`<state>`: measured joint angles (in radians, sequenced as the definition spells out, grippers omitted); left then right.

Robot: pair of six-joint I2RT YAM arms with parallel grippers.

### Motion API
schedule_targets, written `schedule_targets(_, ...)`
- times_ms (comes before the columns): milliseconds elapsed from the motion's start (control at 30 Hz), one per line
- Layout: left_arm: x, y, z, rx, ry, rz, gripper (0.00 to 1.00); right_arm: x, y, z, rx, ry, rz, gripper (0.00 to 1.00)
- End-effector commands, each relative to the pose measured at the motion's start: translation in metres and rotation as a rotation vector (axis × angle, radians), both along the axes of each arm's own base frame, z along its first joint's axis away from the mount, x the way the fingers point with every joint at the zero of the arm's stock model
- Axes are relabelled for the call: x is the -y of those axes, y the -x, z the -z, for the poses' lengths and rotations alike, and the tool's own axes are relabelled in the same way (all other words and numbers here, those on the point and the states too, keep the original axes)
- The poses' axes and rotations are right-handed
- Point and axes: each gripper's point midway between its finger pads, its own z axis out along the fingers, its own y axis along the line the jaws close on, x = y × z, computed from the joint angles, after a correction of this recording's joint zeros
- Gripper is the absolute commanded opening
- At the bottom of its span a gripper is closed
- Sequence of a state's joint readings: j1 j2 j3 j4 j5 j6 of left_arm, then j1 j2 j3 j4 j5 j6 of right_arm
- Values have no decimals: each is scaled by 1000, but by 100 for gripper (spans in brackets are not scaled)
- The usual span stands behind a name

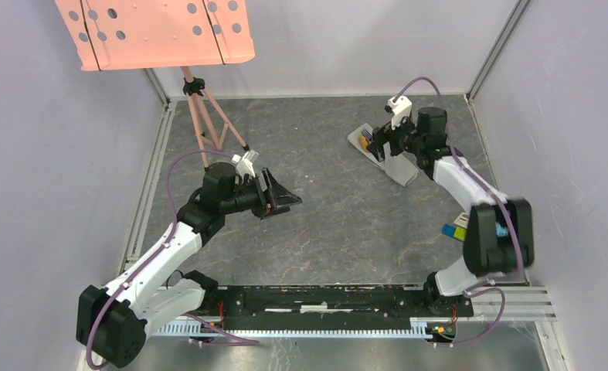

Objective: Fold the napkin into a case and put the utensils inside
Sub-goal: Insert the spoon into the folded napkin, then reset both arms

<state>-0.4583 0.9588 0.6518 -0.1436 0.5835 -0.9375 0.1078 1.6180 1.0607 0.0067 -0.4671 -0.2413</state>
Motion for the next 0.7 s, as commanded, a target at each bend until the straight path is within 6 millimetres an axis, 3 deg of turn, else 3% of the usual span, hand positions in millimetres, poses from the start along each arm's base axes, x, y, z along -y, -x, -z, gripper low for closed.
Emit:
schedule_targets(0, -1, -6, -43, 113, 3, 4, 77, -44, 55, -112, 132, -254, -86, 98)
schedule_targets(33, -2, -6, -54, 142, -2, 10, 77, -40, 68, -135, 157, -292, -53, 98)
schedule_targets(167, -19, -4, -122, 334, -86, -11, 82, 13, 114, -212, 268, -315, 252, 98)
schedule_targets(267, -44, -5, -175, 472, -178, -101, 85, 33, 172, -280, 462, -302, 265, 98)
schedule_targets(333, -63, -2, -210, 557, -217, -176, 87, 51, 208, -314, 573, -338, 336, 98)
schedule_targets(500, -99, 23, -289, 768, -185, -330, 92, 105, 275, -356, 737, -395, 563, 98)
schedule_targets(600, -114, 41, -321, 866, -148, -378, 94, 119, 301, -370, 815, -413, 599, 98)
schedule_targets(667, -123, 51, -333, 908, -140, -406, 95, 119, 306, -376, 847, -399, 585, 98)
